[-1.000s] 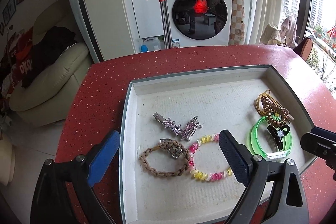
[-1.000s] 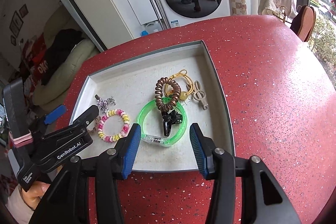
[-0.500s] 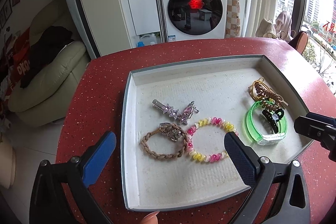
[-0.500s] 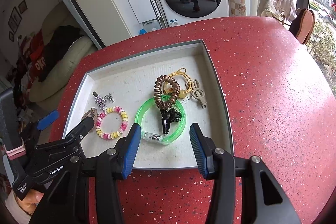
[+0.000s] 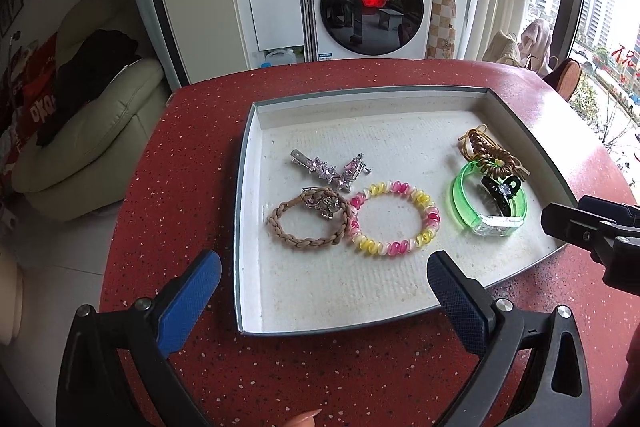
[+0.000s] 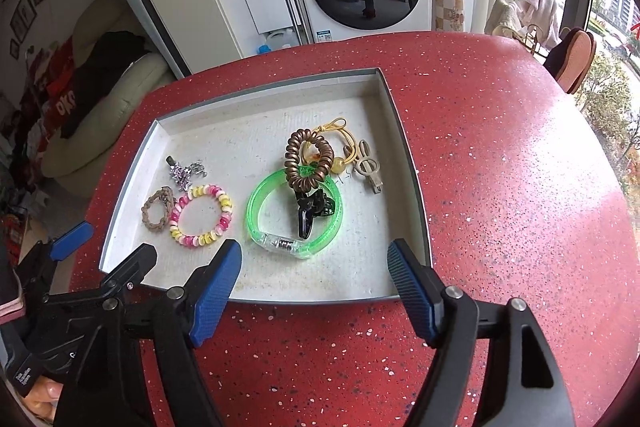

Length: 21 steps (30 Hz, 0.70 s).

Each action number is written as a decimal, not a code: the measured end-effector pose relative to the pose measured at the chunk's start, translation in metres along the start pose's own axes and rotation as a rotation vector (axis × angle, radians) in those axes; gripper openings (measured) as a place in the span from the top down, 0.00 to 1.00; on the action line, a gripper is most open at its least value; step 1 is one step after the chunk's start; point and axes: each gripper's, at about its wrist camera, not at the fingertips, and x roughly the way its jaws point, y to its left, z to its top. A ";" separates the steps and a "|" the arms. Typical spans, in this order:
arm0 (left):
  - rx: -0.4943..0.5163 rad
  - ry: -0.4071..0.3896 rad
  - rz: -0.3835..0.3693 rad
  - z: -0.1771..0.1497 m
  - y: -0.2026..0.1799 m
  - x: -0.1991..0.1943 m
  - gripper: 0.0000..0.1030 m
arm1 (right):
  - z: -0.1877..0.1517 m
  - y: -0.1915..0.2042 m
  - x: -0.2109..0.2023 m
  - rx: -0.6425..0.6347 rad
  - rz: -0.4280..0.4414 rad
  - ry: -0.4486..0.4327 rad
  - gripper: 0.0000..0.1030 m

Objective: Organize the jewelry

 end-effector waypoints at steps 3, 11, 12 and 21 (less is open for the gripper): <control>0.000 0.004 0.003 -0.005 -0.001 -0.006 0.00 | -0.004 0.000 0.000 -0.002 0.000 0.012 0.22; -0.022 0.005 -0.012 -0.021 -0.001 -0.024 0.00 | -0.020 0.004 -0.002 -0.013 0.032 0.046 0.16; -0.021 0.002 -0.010 -0.024 -0.001 -0.026 0.00 | -0.022 0.003 -0.003 -0.007 0.035 0.048 0.15; -0.027 -0.028 0.001 -0.040 -0.003 -0.051 0.00 | -0.044 0.005 -0.022 -0.010 0.022 -0.006 0.00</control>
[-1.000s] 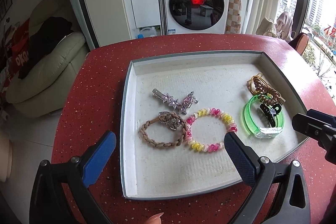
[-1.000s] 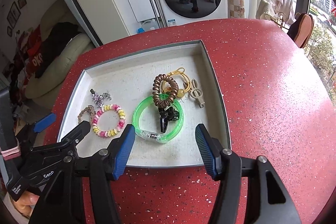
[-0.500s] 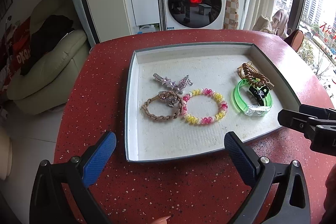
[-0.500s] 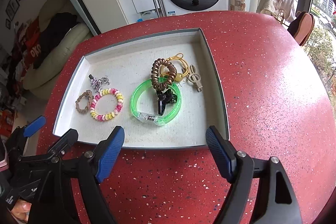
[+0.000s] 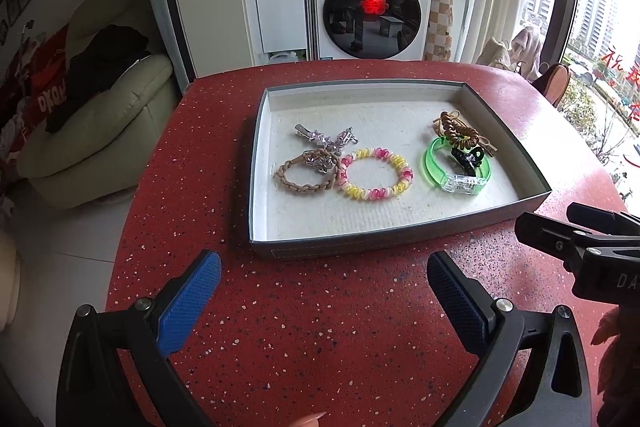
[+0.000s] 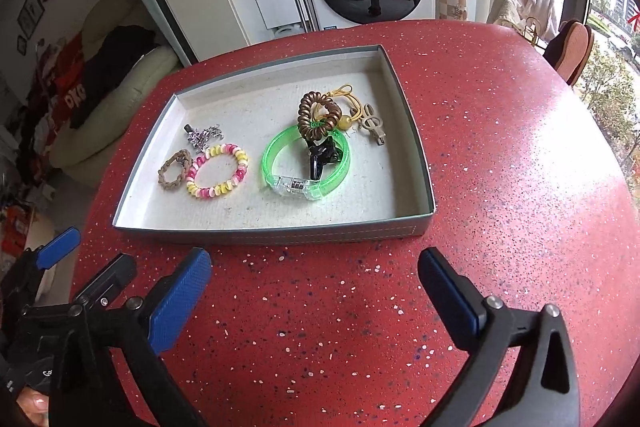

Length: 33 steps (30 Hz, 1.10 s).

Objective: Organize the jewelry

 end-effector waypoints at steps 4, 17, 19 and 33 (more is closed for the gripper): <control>-0.007 -0.006 0.013 -0.016 -0.001 -0.008 0.00 | -0.011 0.004 -0.008 -0.025 -0.032 -0.029 0.00; -0.111 -0.085 0.054 -0.052 0.015 -0.033 0.00 | -0.045 0.012 -0.036 -0.061 -0.130 -0.144 0.00; -0.112 -0.108 0.061 -0.055 0.014 -0.038 0.00 | -0.050 0.014 -0.041 -0.066 -0.142 -0.171 0.00; -0.092 -0.187 0.090 -0.066 0.000 -0.055 0.00 | -0.075 0.031 -0.070 -0.130 -0.221 -0.324 0.00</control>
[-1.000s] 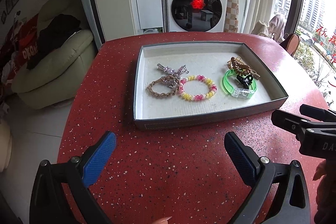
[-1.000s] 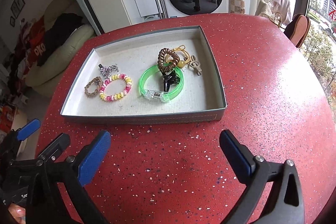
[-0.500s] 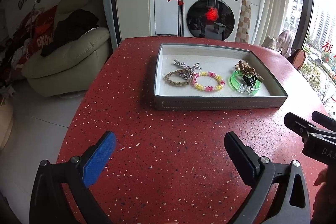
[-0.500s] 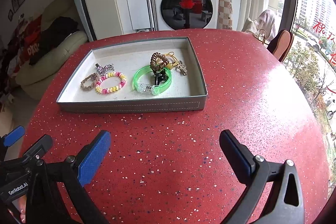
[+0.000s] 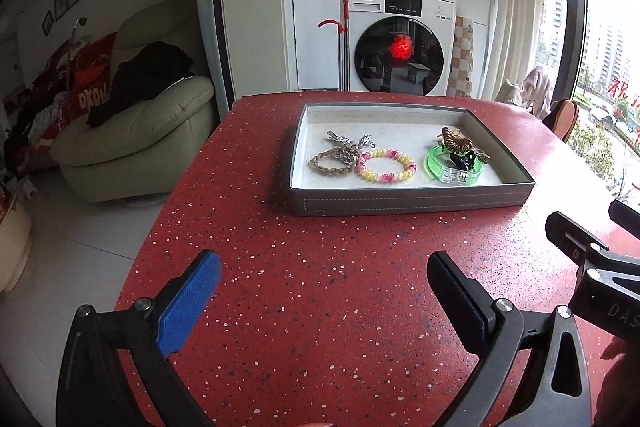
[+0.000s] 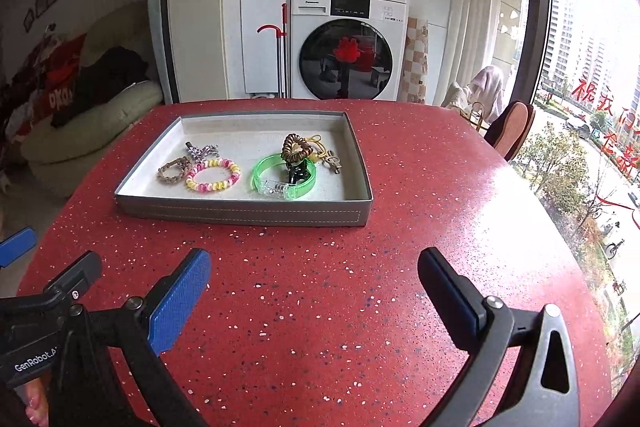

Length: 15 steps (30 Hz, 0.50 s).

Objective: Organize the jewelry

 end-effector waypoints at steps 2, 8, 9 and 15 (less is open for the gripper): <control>0.000 -0.017 0.008 0.001 -0.001 -0.002 0.00 | 0.000 -0.001 -0.003 0.010 -0.005 -0.020 0.00; 0.015 -0.047 0.017 0.002 -0.006 -0.008 0.00 | 0.001 -0.006 -0.010 0.024 -0.012 -0.055 0.00; 0.017 -0.047 0.016 0.002 -0.007 -0.008 0.00 | 0.002 -0.007 -0.011 0.026 -0.011 -0.057 0.00; 0.011 -0.032 0.019 -0.001 -0.007 -0.008 0.00 | 0.001 -0.009 -0.011 0.029 -0.002 -0.054 0.00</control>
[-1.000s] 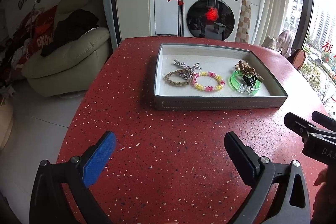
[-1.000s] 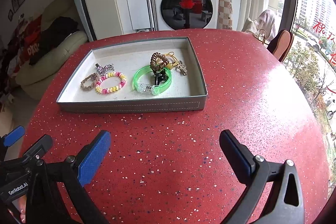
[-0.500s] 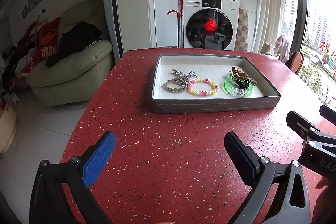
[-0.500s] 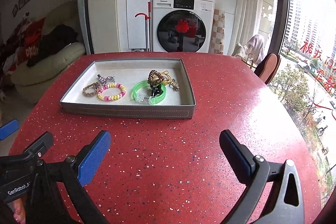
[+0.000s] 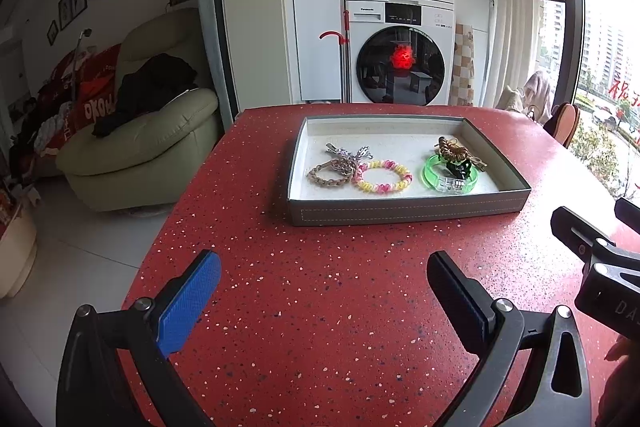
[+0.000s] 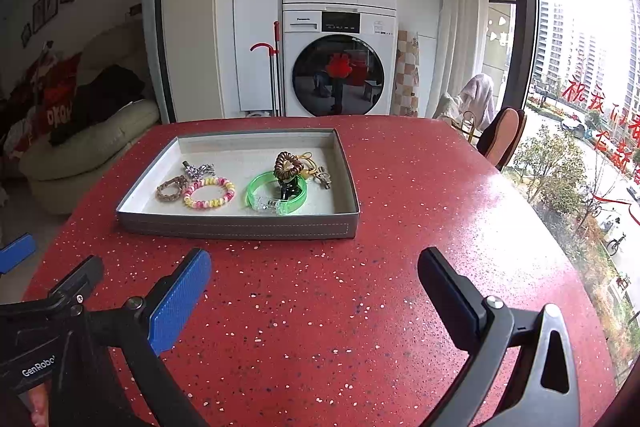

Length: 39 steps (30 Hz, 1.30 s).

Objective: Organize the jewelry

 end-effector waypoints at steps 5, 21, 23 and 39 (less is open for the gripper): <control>-0.007 0.010 -0.002 -0.001 0.000 0.001 0.00 | -0.001 -0.003 0.002 0.009 0.001 0.002 0.00; -0.008 0.013 -0.006 -0.001 0.000 -0.001 0.00 | -0.003 -0.004 0.001 0.005 0.002 0.004 0.00; -0.008 0.012 -0.005 0.000 0.000 -0.001 0.00 | -0.003 -0.003 0.001 0.005 0.003 0.004 0.00; -0.004 0.014 -0.005 0.001 -0.001 -0.001 0.00 | -0.003 -0.003 0.001 0.009 0.004 0.005 0.00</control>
